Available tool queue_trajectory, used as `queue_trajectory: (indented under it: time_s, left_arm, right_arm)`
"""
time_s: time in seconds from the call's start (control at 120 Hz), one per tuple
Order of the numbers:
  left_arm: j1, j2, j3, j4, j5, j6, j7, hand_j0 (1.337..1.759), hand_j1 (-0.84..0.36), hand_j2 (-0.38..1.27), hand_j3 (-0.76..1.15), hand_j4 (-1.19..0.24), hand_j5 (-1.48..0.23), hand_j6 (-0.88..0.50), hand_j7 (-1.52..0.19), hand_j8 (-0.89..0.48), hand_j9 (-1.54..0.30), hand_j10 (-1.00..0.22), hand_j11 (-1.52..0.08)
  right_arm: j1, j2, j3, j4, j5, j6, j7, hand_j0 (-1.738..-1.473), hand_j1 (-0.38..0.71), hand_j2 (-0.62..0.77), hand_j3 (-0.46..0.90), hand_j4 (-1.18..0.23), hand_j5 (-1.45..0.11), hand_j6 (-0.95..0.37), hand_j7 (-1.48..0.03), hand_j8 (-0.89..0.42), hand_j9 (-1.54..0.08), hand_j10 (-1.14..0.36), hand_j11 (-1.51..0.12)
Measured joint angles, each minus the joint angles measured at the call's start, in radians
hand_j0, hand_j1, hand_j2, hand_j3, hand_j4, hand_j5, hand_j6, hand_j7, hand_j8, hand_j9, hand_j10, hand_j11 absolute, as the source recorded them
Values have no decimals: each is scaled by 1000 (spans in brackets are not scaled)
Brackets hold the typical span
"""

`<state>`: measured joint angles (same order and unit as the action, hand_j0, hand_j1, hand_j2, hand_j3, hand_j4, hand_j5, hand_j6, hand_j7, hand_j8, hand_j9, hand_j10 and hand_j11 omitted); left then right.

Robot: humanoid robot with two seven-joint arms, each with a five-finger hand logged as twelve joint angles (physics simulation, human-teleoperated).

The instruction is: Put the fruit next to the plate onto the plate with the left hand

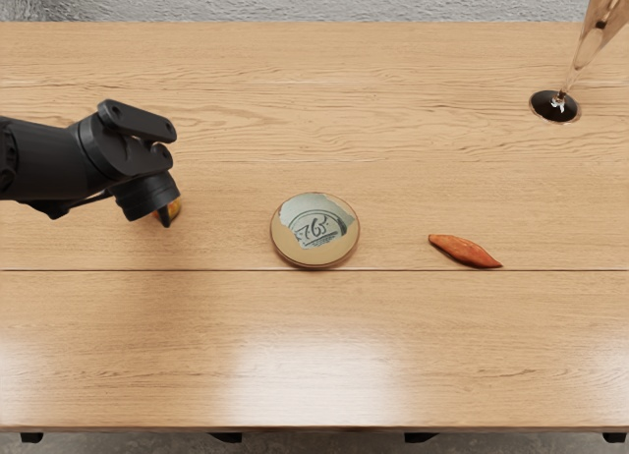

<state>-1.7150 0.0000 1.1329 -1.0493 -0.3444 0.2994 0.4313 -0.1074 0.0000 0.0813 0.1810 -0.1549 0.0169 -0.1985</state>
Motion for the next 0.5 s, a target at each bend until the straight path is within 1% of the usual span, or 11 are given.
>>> queue_trajectory:
  time_s: [0.108, 0.242, 0.342, 0.442, 0.5]
  left_arm:
    - [2, 0, 0, 0, 5, 0, 0, 1658, -190, 91, 0, -451, -585, -451, -585, -451, -585, -451, -585]
    - [2, 0, -1, 0, 6, 0, 0, 1658, -259, 102, 0, -508, -659, -476, -659, -508, -659, -507, -659]
    - [1, 0, -1, 0, 7, -2, 0, 1658, -286, 158, 0, -546, -713, -455, -712, -531, -713, -546, -712]
    - [-2, 0, -11, -1, 6, -5, 0, 1658, -290, 215, 0, -564, -737, -469, -736, -538, -737, -564, -738]
    - [-3, 0, -15, -1, 3, -5, 1, 1657, -305, 279, 0, -599, -775, -477, -778, -545, -780, -596, -780]
  right_arm:
    - [0, 0, 0, 0, 0, 0, 0, -1658, -322, -4, 0, -22, -29, -22, -29, -22, -29, -22, -29]
    - [0, 0, 0, 0, 0, 0, 0, -1658, -322, -4, 0, -22, -29, -22, -29, -22, -29, -22, -29]
    - [0, 0, 0, 0, 0, 0, 0, -1658, -322, -4, 0, -22, -29, -22, -29, -22, -29, -22, -29]
    - [0, 0, 0, 0, 0, 0, 0, -1658, -322, -4, 0, -22, -29, -22, -29, -22, -29, -22, -29]
    - [0, 0, 0, 0, 0, 0, 0, -1658, -322, -4, 0, -22, -29, -22, -29, -22, -29, -22, -29]
